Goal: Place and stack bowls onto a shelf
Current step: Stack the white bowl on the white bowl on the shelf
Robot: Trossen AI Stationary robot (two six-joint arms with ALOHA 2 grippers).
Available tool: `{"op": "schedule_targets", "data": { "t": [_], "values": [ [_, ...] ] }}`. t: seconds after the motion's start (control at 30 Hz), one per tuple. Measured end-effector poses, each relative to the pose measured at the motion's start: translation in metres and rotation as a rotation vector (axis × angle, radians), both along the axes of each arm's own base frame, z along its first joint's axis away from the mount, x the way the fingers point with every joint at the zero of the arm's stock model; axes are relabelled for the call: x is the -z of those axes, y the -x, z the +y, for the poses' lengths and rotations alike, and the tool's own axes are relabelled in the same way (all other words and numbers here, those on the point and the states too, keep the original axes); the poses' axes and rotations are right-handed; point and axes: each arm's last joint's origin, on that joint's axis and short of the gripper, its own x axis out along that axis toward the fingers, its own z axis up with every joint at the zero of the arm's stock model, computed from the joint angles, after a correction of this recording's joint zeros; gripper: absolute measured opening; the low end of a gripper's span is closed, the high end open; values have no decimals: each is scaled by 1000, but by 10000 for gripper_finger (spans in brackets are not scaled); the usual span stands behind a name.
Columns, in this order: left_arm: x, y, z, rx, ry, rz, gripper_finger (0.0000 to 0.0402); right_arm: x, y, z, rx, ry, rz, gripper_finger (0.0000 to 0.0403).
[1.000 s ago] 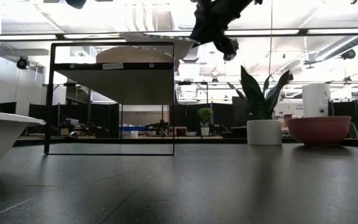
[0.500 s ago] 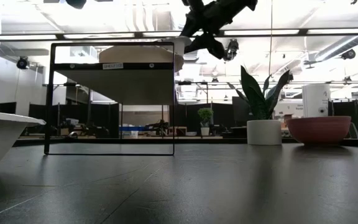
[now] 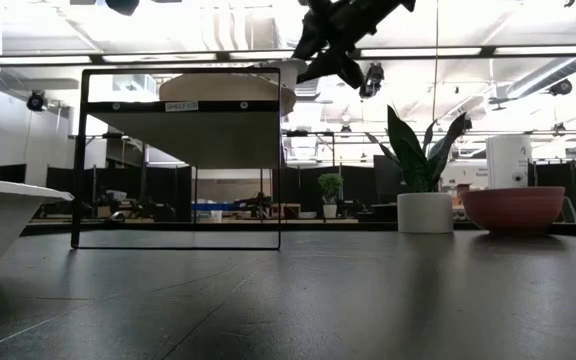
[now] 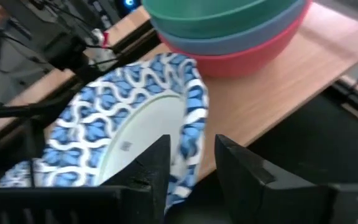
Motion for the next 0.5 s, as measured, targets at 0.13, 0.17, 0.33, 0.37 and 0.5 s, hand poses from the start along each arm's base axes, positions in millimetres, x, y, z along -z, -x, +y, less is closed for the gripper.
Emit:
{"op": "schedule_targets", "data": {
  "t": [0.13,0.17,0.33,0.37,0.5],
  "values": [
    [0,0,0,0,3,0,0,11,-8,-2,-5,9,33,84],
    [0,0,0,0,3,0,0,16,-11,-3,-9,8,44,76],
    [0,0,0,0,3,0,0,26,-17,-4,-24,3,66,50],
    [0,0,0,0,3,0,0,25,-17,-4,-25,6,62,48],
    [1,0,0,0,5,7,0,19,-13,-3,-23,26,50,49]
  ]
}}
